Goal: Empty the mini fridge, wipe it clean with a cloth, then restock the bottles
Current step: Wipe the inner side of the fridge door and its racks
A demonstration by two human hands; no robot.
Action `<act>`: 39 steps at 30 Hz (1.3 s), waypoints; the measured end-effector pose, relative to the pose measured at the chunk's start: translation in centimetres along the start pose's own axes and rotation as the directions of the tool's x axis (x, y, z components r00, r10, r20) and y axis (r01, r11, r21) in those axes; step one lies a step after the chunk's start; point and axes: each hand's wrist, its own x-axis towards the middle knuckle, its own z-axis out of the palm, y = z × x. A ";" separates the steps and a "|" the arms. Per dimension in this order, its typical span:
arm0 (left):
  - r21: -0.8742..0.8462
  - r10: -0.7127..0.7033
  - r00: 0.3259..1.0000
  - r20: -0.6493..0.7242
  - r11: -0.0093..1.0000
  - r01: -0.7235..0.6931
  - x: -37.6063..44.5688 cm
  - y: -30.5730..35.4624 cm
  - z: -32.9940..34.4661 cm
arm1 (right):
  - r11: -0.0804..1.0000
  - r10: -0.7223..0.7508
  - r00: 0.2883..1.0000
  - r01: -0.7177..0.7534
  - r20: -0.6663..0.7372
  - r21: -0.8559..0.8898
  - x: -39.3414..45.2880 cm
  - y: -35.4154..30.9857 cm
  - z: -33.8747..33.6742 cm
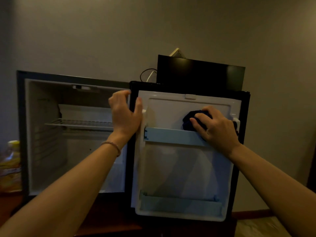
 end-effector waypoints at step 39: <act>0.225 0.330 0.704 0.629 0.790 -0.571 -7.9 13.8 6.8 | 0.710 0.699 0.669 -0.692 -0.252 0.133 -5.8 1.3 -3.8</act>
